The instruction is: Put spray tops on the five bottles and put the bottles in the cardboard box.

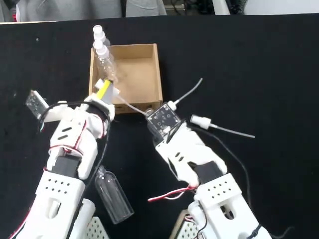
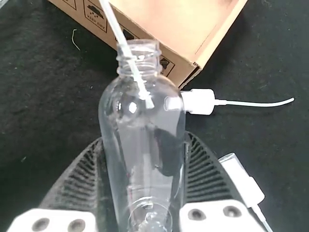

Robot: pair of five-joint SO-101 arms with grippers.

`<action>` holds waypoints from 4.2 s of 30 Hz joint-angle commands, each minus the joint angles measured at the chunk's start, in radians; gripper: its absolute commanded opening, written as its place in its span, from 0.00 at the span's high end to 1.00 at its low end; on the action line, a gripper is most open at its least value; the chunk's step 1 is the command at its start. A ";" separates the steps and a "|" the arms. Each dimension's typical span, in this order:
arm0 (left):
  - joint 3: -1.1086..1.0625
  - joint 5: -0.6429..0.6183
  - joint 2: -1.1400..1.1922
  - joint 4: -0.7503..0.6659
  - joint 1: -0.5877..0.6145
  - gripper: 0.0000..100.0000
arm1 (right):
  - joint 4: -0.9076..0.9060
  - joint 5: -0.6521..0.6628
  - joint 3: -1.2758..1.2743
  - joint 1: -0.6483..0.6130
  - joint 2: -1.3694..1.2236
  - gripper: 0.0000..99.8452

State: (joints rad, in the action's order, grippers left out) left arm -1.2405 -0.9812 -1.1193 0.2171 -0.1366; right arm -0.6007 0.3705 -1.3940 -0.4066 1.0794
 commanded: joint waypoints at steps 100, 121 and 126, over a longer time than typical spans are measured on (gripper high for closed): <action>-0.056 0.222 -0.379 0.163 -0.153 0.76 | 0.422 -0.080 -0.093 -0.068 0.030 0.94; -0.079 0.226 -0.437 0.153 0.010 0.76 | 0.462 -0.080 -0.071 -0.071 0.030 0.94; -0.081 0.227 -0.433 0.153 0.022 0.76 | 0.463 -0.078 -0.068 -0.071 0.031 0.94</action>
State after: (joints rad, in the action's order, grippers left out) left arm -1.3403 -0.7664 -1.5428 0.3751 -0.1427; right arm -0.1726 0.2969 -1.4937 -0.5186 1.0794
